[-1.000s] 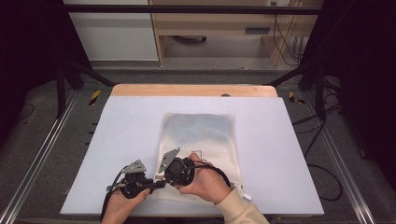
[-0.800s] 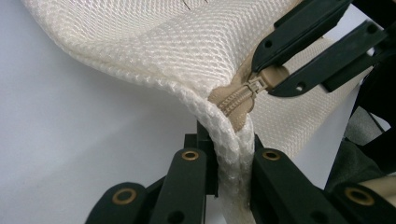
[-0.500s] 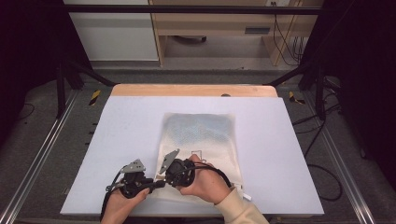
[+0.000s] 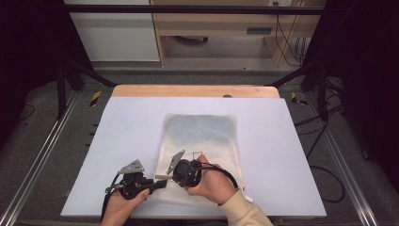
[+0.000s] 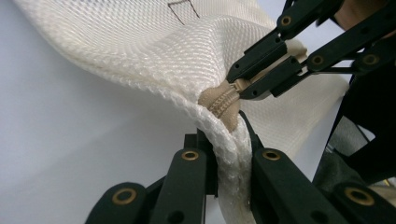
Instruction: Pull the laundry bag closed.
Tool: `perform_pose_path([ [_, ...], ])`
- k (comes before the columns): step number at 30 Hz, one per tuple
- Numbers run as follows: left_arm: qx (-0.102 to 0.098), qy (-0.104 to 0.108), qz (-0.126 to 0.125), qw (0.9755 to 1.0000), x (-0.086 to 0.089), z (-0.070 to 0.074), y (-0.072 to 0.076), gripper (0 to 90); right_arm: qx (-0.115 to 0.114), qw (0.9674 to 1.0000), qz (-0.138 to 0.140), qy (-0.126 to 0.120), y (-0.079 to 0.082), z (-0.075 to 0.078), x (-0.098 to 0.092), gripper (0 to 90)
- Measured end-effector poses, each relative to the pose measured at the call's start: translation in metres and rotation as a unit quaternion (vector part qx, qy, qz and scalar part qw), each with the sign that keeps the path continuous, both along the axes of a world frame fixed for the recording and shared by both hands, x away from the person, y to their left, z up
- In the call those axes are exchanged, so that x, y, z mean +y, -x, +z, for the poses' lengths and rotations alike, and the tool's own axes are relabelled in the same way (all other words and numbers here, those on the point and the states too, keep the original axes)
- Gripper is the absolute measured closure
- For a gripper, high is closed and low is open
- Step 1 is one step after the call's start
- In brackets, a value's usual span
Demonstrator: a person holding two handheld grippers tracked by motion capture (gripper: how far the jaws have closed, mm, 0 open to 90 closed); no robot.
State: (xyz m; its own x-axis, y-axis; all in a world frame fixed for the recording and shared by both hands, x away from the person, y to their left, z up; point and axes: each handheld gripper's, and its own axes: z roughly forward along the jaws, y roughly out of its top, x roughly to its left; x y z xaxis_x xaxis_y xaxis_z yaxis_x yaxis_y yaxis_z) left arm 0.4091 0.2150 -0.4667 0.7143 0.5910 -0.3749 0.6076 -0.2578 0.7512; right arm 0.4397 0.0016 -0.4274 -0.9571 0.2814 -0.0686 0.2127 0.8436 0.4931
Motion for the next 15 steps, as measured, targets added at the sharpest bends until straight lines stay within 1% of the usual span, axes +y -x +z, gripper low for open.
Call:
perform_pose_path([
  [1, 0.001, 0.001, 0.004, 1.0, 0.0032, -0.0004, -0.0014, 85.3, 0.006, 0.9999, 0.0, -0.012, -0.0013, -0.0006, -0.0037, 82.3],
  [2, 0.001, 0.001, 0.004, 1.0, 0.0032, -0.0004, -0.0014, 85.3, 0.006, 0.9999, 0.0, -0.012, -0.0013, -0.0006, -0.0037, 82.3],
  [3, 0.002, 0.0, 0.003, 1.0, 0.0023, -0.0015, -0.0015, 85.3, 0.007, 0.9999, 0.002, -0.016, -0.0024, -0.0001, -0.008, 82.3],
  [6, 0.002, -0.005, 0.001, 1.0, 0.0009, -0.0018, -0.0007, 85.3, 0.009, 0.9998, 0.001, -0.016, -0.0026, 0.0001, -0.009, 82.3],
  [9, 0.003, -0.006, 0.0, 1.0, 0.001, -0.0022, -0.0008, 85.3, 0.01, 0.9998, 0.004, -0.016, -0.0035, -0.0008, -0.0098, 82.2],
  [15, 0.006, -0.009, -0.007, 0.9999, -0.0018, -0.0039, -0.0002, 85.2, 0.011, 0.9998, 0.002, -0.018, -0.0039, -0.0008, -0.0119, 82.2],
])
